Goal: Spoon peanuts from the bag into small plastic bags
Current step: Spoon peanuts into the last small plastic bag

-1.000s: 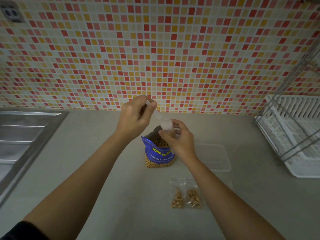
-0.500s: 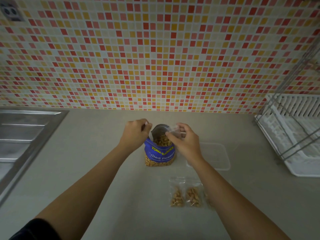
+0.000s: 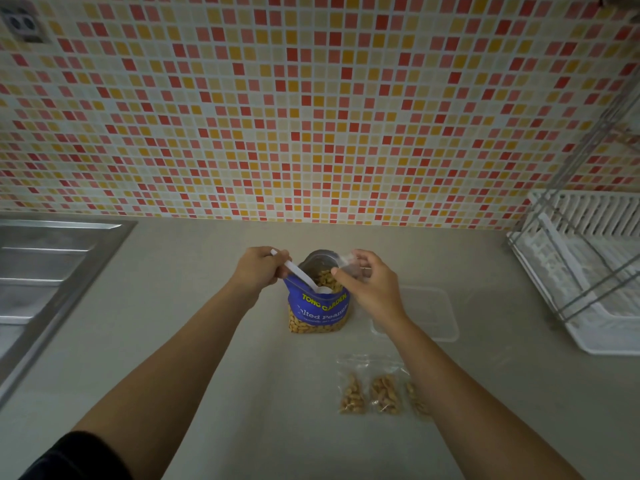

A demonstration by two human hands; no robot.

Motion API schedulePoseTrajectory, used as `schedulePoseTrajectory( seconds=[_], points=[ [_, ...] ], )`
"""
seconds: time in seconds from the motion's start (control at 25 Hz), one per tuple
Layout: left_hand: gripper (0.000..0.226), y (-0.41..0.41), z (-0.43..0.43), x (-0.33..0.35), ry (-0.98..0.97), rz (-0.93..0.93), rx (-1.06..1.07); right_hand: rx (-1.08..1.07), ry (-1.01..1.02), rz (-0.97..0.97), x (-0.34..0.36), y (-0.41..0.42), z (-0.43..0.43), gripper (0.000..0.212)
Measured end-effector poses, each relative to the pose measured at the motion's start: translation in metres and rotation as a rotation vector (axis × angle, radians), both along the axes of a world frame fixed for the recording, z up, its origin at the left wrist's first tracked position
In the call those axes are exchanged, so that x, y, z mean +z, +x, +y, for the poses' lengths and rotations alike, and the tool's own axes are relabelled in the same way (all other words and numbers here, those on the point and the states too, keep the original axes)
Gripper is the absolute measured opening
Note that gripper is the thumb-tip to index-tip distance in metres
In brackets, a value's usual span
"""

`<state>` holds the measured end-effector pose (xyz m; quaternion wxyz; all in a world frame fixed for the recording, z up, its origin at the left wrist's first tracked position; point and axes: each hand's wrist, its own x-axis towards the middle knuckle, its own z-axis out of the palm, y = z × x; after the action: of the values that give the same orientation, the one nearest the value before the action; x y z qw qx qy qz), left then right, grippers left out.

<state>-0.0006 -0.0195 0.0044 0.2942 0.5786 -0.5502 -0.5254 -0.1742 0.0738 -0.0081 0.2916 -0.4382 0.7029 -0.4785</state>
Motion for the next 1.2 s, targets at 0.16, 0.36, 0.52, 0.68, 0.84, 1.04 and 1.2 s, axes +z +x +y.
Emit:
schedulePoseTrajectory(
  seconds=[0.16,0.36,0.52,0.68,0.84,1.04,1.2],
  points=[
    [0.026,-0.001,-0.002,-0.001,0.072,0.110,0.103,0.002,0.006,-0.073,-0.001,-0.003,0.001,0.055],
    [0.026,-0.001,-0.007,-0.006,0.170,0.170,0.216,-0.006,0.015,-0.106,-0.003,-0.005,-0.001,0.056],
    [0.024,0.004,-0.010,-0.007,0.187,0.211,0.306,0.002,0.010,-0.096,-0.004,-0.006,0.000,0.057],
    [0.023,0.012,-0.019,0.004,0.132,0.215,0.349,0.062,-0.019,0.243,-0.002,-0.004,0.001,0.058],
    [0.018,0.011,-0.026,0.024,0.063,0.217,0.360,0.139,0.018,0.506,0.005,0.006,-0.003,0.055],
    [0.020,0.003,-0.022,0.038,-0.057,0.166,0.309,0.130,0.016,0.406,0.005,0.017,-0.005,0.053],
    [0.023,-0.005,-0.006,0.048,-0.290,0.036,0.213,0.073,-0.012,0.268,0.004,0.020,-0.006,0.051]
  ],
)
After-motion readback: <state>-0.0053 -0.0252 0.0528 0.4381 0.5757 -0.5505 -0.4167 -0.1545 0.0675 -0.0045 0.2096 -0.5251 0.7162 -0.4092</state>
